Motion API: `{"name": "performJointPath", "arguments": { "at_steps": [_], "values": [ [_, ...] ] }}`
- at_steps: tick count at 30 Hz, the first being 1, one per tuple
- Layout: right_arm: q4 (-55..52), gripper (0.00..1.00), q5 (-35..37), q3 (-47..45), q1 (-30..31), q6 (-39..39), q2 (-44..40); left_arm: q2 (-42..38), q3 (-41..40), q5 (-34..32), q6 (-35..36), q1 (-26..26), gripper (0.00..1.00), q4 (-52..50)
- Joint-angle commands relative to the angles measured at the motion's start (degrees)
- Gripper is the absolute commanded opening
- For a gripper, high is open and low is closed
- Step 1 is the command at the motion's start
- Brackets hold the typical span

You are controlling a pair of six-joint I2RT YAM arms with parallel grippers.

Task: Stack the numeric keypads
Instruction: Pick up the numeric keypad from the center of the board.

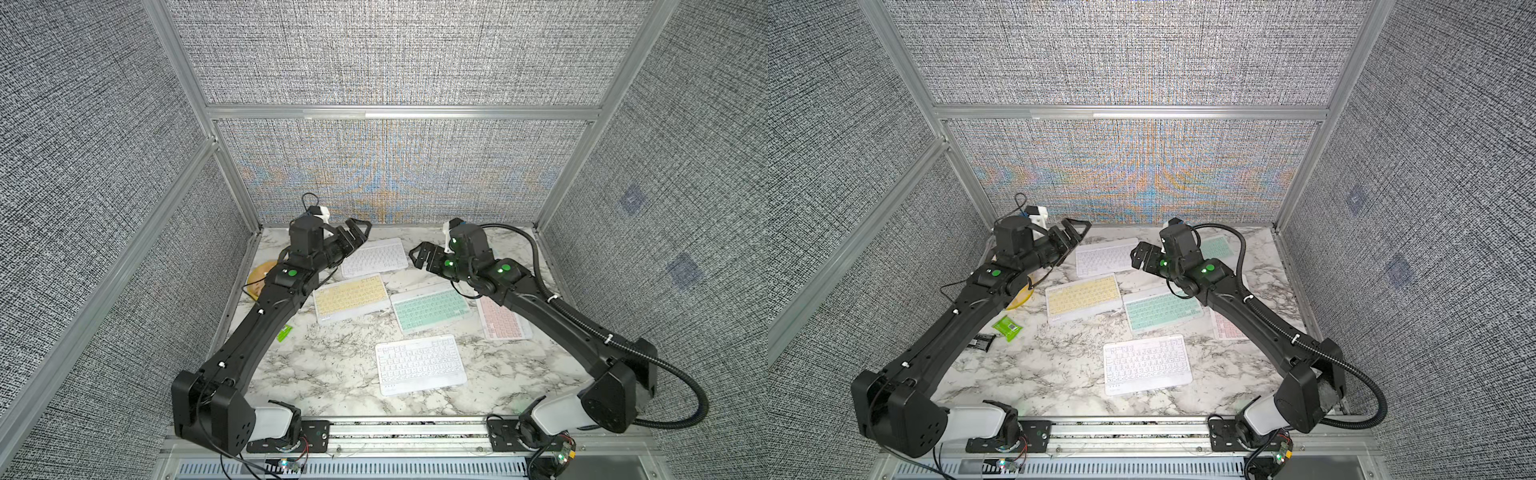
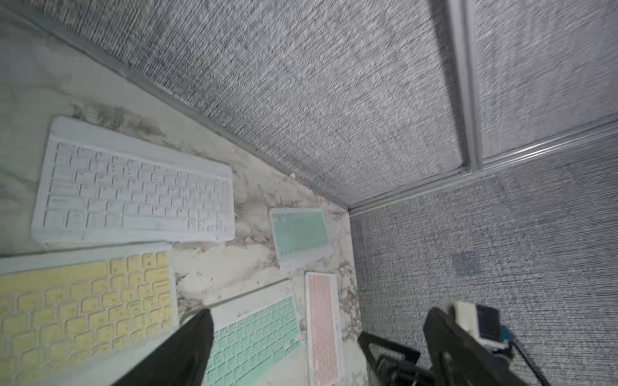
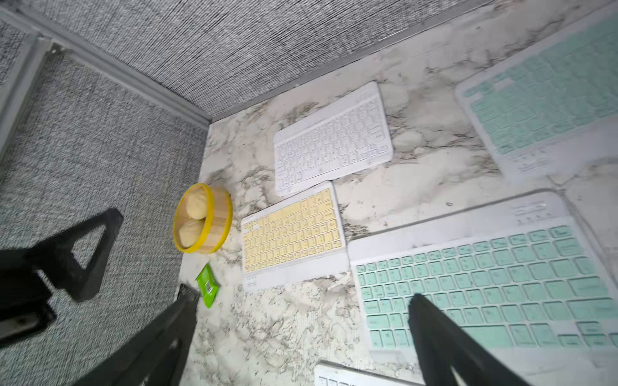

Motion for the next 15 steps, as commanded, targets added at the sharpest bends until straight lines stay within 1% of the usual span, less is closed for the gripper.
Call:
{"name": "performJointPath", "arguments": {
  "at_steps": [1, 3, 8, 9, 12, 14, 15],
  "values": [
    [-2.21, 0.99, 4.32, 1.31, -1.37, 0.22, 0.52, -0.60, -1.91, -0.33, 2.16, -0.18, 0.99, -7.84],
    [-3.25, 0.99, 4.37, 2.19, -2.27, -0.30, 1.04, -2.83, -5.40, 0.95, 1.42, -0.15, 0.99, -1.83],
    [-7.19, 0.99, 3.80, 5.99, -3.22, -2.55, 4.18, -7.09, -8.03, -3.83, 0.65, 0.06, 0.99, -4.47],
    [-7.85, 0.99, 3.56, 6.87, -3.15, -2.65, 5.21, -6.70, -7.25, -4.80, 0.76, 0.38, 0.99, -6.75],
    [-9.97, 0.99, 2.38, 9.77, -2.96, -2.52, 8.95, -2.83, -1.94, -9.42, 3.83, 0.98, 0.99, -20.91],
    [-11.76, 0.99, 1.37, 12.60, -2.61, -2.68, 12.43, 0.53, 1.33, -12.05, 7.10, 1.18, 0.99, -29.18],
    [-12.61, 0.99, 0.74, 14.09, -2.34, -3.19, 14.00, 1.74, 2.22, -13.46, 7.52, 1.18, 0.99, -32.24]
  ]
}}
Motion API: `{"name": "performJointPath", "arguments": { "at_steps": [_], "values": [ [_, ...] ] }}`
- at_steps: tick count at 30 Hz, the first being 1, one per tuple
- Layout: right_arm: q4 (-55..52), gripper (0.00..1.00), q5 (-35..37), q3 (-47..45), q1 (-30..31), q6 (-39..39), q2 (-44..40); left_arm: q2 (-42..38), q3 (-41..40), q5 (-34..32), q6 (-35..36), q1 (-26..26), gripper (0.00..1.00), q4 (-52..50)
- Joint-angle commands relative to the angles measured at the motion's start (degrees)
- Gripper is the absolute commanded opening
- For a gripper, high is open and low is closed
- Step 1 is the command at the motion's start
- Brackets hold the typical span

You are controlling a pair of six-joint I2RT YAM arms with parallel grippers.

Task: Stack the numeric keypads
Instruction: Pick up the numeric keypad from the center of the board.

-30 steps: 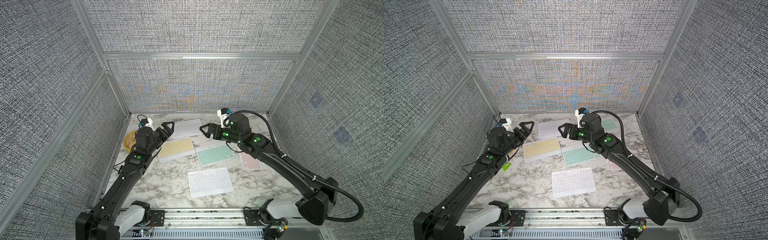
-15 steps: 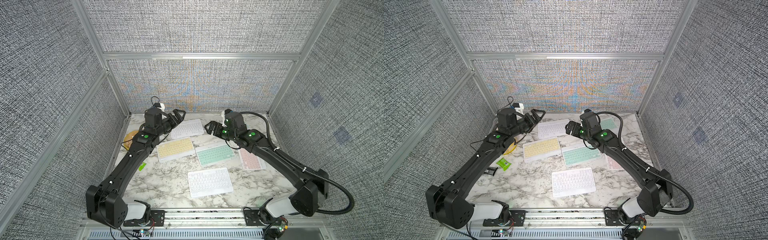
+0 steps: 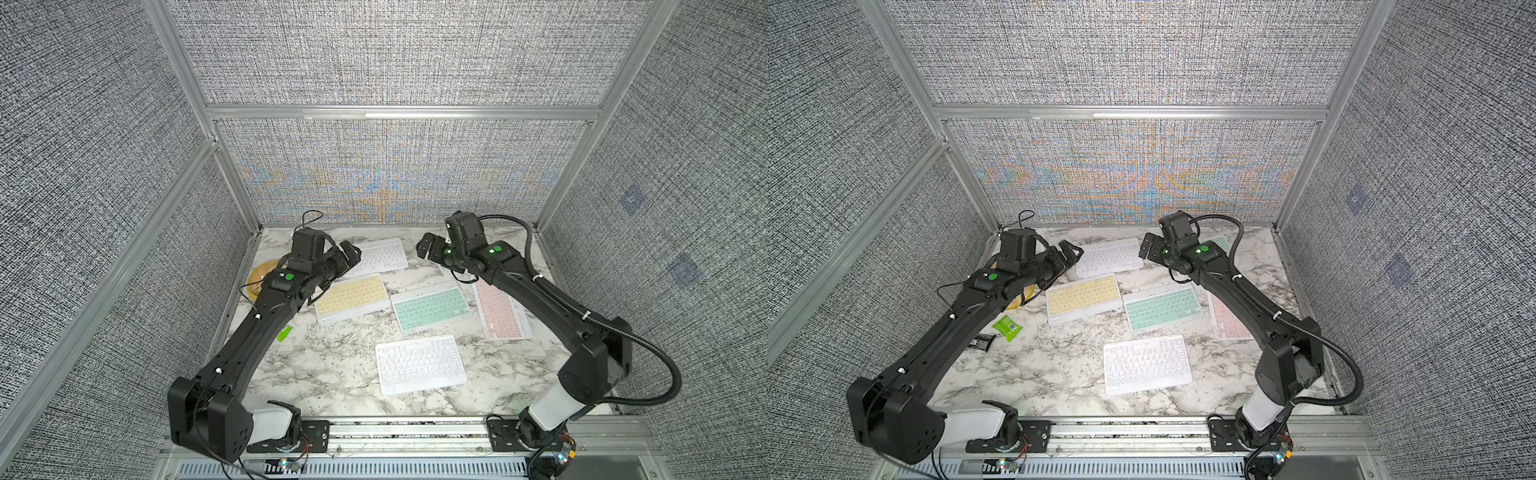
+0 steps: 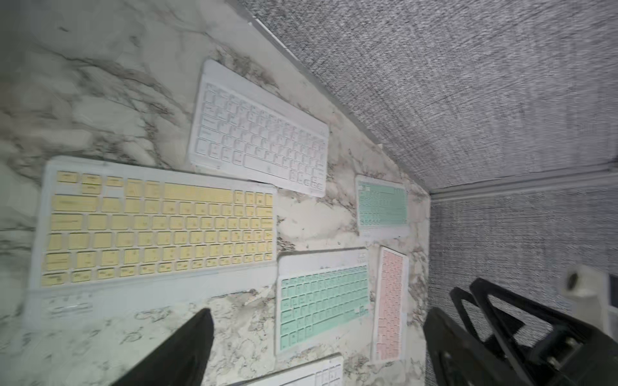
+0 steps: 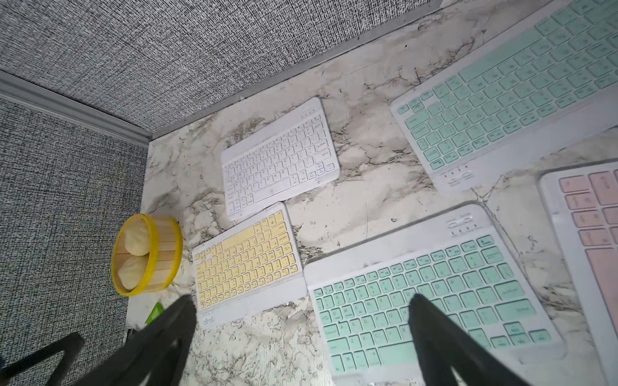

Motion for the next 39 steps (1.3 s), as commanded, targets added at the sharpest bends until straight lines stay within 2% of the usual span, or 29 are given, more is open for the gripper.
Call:
{"name": "performJointPath", "arguments": {
  "at_steps": [1, 5, 8, 10, 13, 17, 21, 25, 27, 32, 36, 39],
  "values": [
    [-4.57, 0.99, -2.88, 4.42, 0.76, -2.21, 4.47, 3.44, 2.68, -7.04, 5.08, 0.32, 0.99, -17.25],
    [-10.10, 0.99, -4.78, 13.32, 2.83, -5.71, 12.80, 7.54, 3.60, -12.06, 9.09, 0.82, 0.99, -24.27],
    [-13.97, 0.99, -5.26, 19.88, 4.74, -7.64, 18.58, 8.87, 1.67, -13.58, 10.53, 1.35, 0.99, -24.03],
    [-17.99, 0.99, -5.61, 24.53, 5.59, -8.05, 22.11, 9.19, 0.15, -12.41, 10.31, 2.07, 0.99, -23.24],
    [-24.03, 0.99, -4.60, 28.69, 6.21, -7.52, 25.78, 9.17, -1.60, -6.84, 11.53, 2.77, 0.99, -20.92],
    [-25.84, 0.99, -1.53, 25.35, 5.95, -6.79, 25.05, 9.61, -3.86, 2.16, 12.84, 2.78, 0.99, -16.06],
    [-26.13, 0.99, 2.53, 19.94, 4.30, -7.59, 21.81, 10.60, -3.72, 5.36, 14.33, 2.82, 0.99, -14.90],
    [-24.85, 0.99, 4.50, 11.62, 0.57, -8.99, 16.60, 10.91, -6.62, 13.40, 14.00, 2.60, 0.99, -7.42],
    [-22.37, 0.99, 2.83, 6.63, -1.71, -9.83, 13.74, 12.31, -7.02, 15.87, 12.43, 2.31, 0.99, -5.89],
    [-13.58, 0.99, -5.21, -3.05, -8.13, -14.33, 8.86, 12.64, -8.81, 14.75, 6.41, -2.16, 0.99, 0.09],
    [-13.63, 0.99, -8.43, -2.80, -11.50, -17.86, 11.14, 13.39, -10.82, 12.20, -1.83, -5.97, 0.99, 6.47],
    [-13.62, 0.99, -7.71, -2.24, -12.30, -21.32, 12.95, 14.43, -11.22, 8.97, -5.35, -9.52, 0.99, 9.64]
  ]
}}
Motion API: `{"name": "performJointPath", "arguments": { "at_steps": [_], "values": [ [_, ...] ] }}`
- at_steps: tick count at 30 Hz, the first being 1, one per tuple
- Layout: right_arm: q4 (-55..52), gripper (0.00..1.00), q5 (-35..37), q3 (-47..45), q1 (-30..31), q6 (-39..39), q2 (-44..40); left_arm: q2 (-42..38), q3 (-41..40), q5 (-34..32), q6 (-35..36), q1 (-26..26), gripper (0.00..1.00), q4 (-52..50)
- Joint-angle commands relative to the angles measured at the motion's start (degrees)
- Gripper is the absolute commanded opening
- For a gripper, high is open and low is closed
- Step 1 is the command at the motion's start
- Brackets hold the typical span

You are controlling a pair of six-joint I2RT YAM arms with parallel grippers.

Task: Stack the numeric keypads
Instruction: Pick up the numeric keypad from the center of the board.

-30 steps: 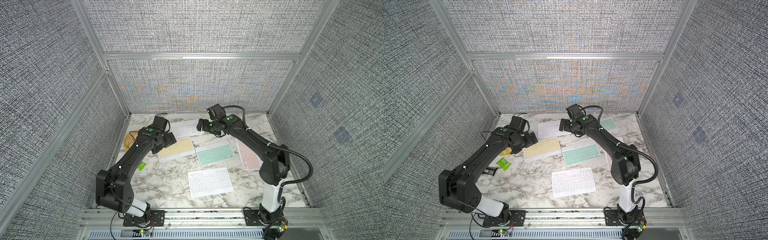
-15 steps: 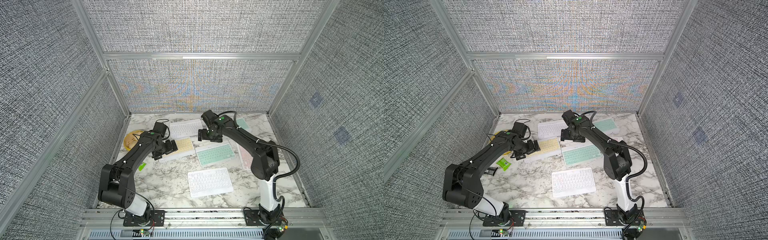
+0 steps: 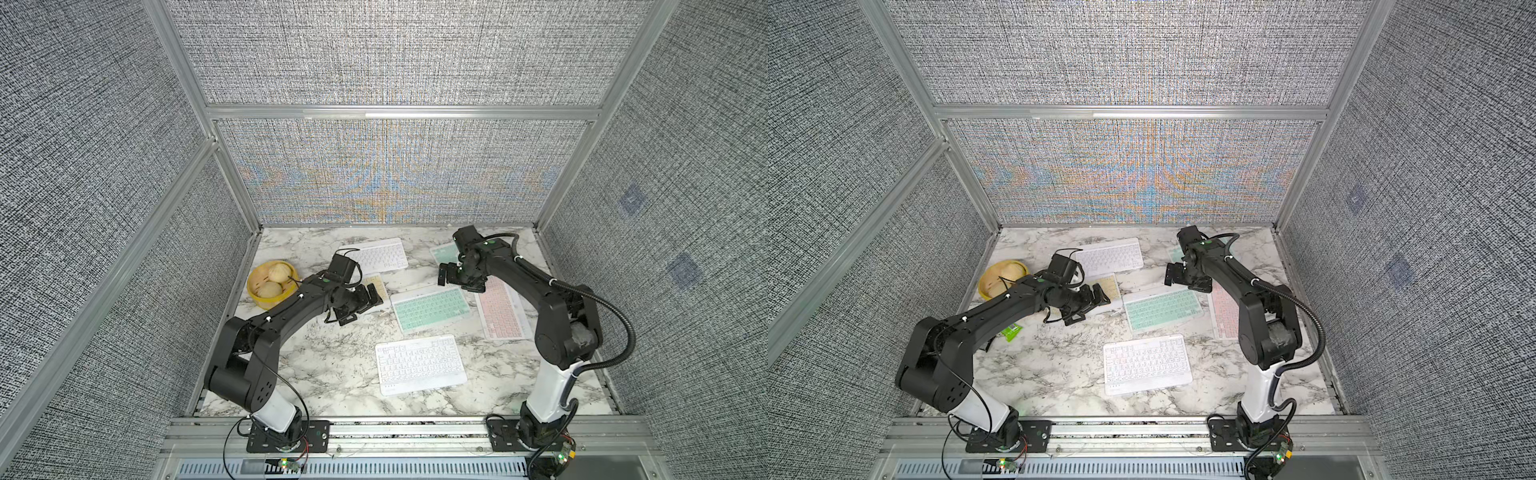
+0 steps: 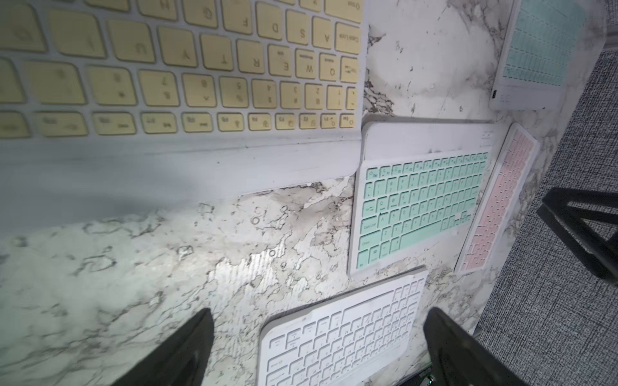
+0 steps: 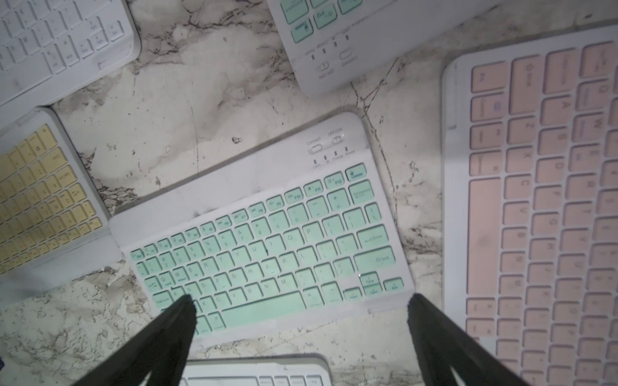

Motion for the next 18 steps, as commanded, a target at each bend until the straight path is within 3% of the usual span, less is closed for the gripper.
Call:
{"name": "performJointPath", "arguments": {
  "at_steps": [1, 7, 18],
  "values": [
    [1.70, 0.99, -1.52, -0.21, -0.41, -5.25, 1.03, 1.22, 0.23, -4.34, -6.54, -2.97, 0.99, 6.16],
    [6.38, 0.99, -2.78, -3.71, -3.05, -6.88, 1.79, 7.49, 2.71, -8.74, -10.12, -8.75, 0.99, 10.71],
    [9.48, 0.99, -8.33, -8.91, -4.65, -6.87, 3.55, 19.63, 11.16, -12.13, -13.54, -12.44, 0.99, 9.61]
  ]
}}
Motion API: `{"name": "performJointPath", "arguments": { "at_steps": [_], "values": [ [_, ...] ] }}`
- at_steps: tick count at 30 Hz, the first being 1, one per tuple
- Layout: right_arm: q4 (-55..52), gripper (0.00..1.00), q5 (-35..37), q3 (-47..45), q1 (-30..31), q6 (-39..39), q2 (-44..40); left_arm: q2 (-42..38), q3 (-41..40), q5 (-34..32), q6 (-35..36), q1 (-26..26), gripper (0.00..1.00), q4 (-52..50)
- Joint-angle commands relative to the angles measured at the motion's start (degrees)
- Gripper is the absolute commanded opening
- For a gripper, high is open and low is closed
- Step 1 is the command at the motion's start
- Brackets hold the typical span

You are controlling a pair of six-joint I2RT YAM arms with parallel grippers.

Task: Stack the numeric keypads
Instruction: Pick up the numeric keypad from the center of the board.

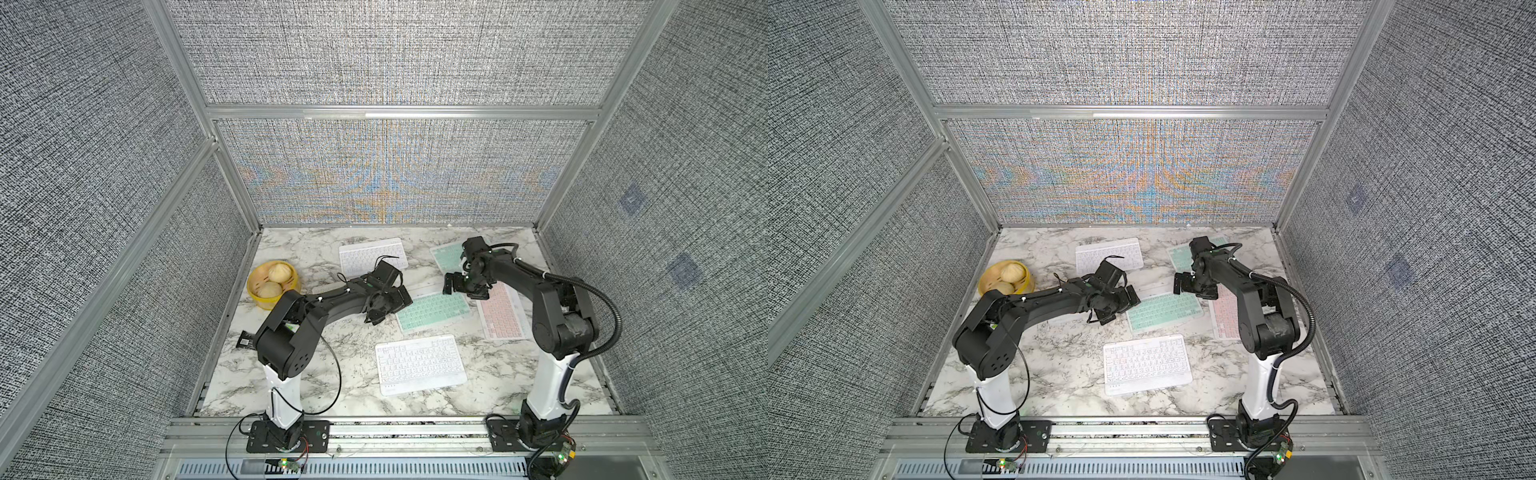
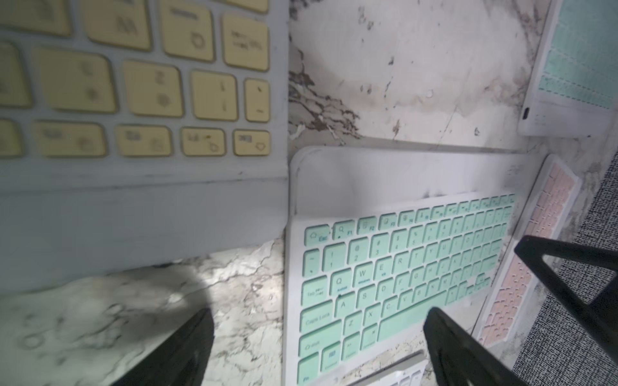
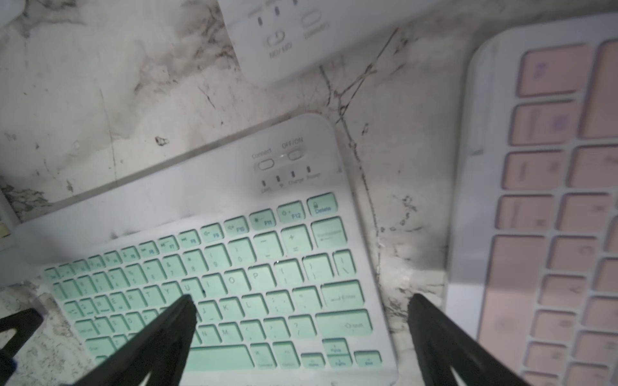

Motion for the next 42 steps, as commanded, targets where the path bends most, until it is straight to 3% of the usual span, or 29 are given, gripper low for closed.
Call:
{"name": "performJointPath", "arguments": {
  "at_steps": [1, 6, 12, 19, 25, 36, 42],
  "values": [
    [0.89, 0.99, -2.28, -1.01, 0.38, 0.05, 0.31, 1.99, 1.40, -0.75, -1.72, -0.41, 0.99, -0.35],
    [0.57, 0.99, -2.64, -4.11, 0.49, 0.91, -0.55, 5.50, 3.60, 1.14, -2.29, -1.01, 0.99, -0.43],
    [2.76, 0.99, -9.49, -8.71, 1.31, 1.02, -2.65, 7.23, 4.84, 5.80, -1.46, -2.17, 0.98, 5.43],
    [7.37, 0.99, -20.78, -13.09, 1.29, 0.15, -5.43, 4.03, 0.31, 12.65, -2.49, -2.47, 0.95, 22.91],
    [10.28, 0.99, -26.41, -14.13, 0.19, 1.67, -5.91, -1.89, -3.86, 13.44, -2.71, -2.54, 0.95, 31.49],
    [13.50, 0.99, -32.74, -13.78, -3.25, 5.57, -4.88, -3.31, -4.57, 16.74, -1.54, -2.37, 0.93, 36.14],
    [14.37, 0.99, -35.75, -13.43, -4.18, 6.87, -2.97, -3.80, -5.81, 19.79, -2.50, -2.29, 0.90, 44.15]
  ]
}}
